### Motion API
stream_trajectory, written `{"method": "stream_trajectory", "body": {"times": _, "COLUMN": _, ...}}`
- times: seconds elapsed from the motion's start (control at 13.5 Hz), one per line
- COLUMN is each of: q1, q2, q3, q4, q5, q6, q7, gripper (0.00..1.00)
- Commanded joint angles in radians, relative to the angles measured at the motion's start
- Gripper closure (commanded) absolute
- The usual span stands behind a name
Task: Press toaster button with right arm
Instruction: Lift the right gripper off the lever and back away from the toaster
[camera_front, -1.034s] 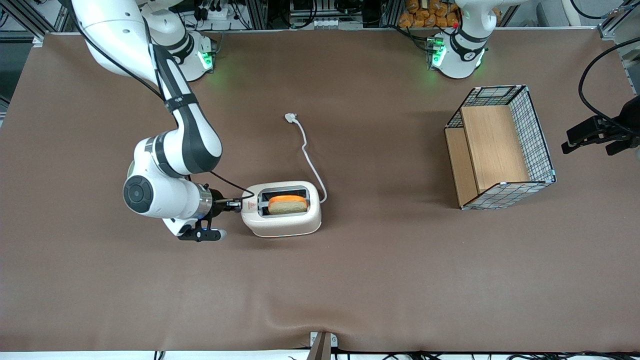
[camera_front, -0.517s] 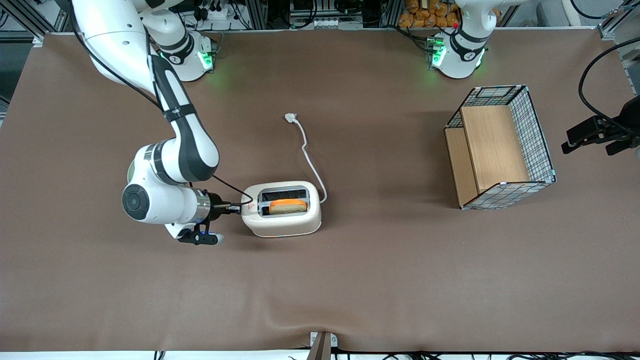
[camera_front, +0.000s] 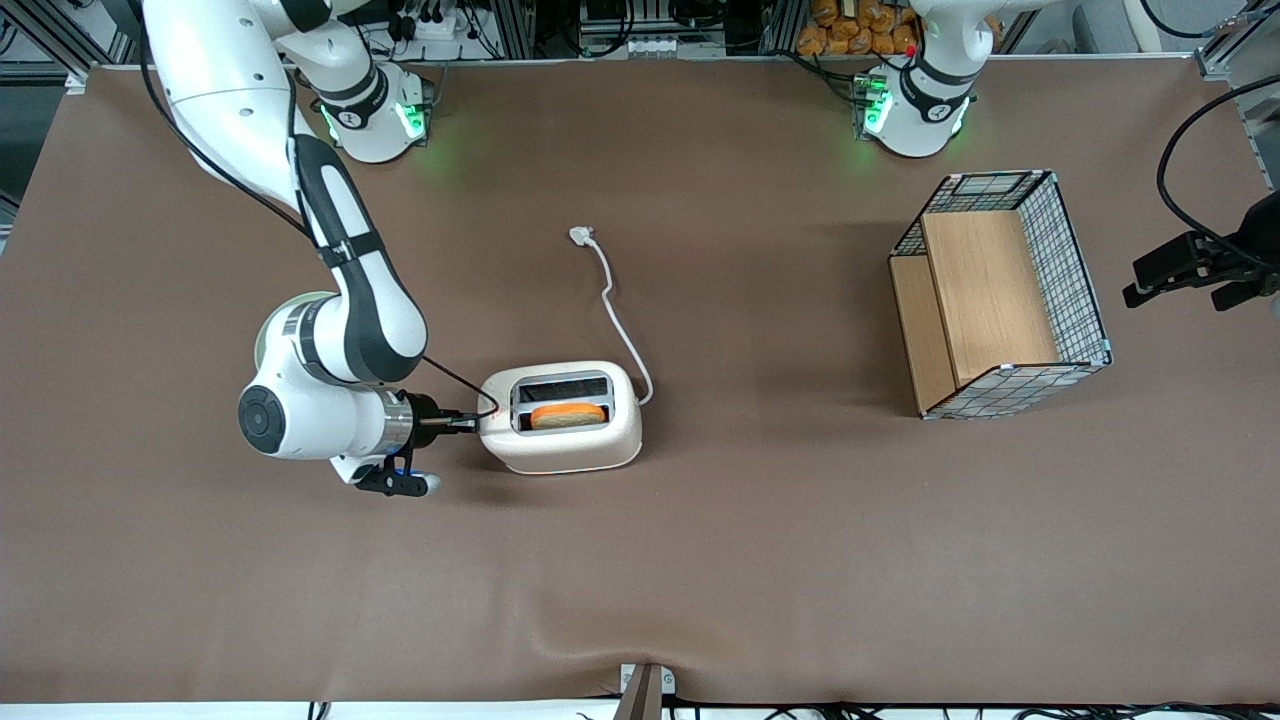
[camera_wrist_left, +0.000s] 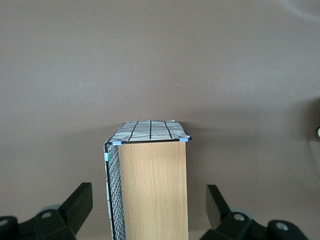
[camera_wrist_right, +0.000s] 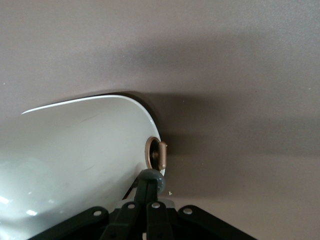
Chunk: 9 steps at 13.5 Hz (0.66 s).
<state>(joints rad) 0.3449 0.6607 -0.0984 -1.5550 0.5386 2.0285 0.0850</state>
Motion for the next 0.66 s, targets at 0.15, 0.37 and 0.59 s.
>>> {"method": "stream_trajectory", "body": {"times": 0.15, "q1": 0.0, "q2": 0.037, "q3": 0.0, "q4": -0.023, "q5": 0.046, "q6": 0.038, "q7": -0.033, "gripper": 1.0}}
{"method": "stream_trajectory", "body": {"times": 0.37, "q1": -0.003, "q2": 0.037, "q3": 0.0, "q4": -0.022, "q5": 0.046, "q6": 0.035, "q7": -0.033, "gripper": 1.0}}
{"method": "stream_trajectory", "body": {"times": 0.59, "q1": -0.004, "q2": 0.022, "q3": 0.0, "q4": -0.01, "q5": 0.043, "q6": 0.021, "q7": -0.03, "gripper": 1.0}}
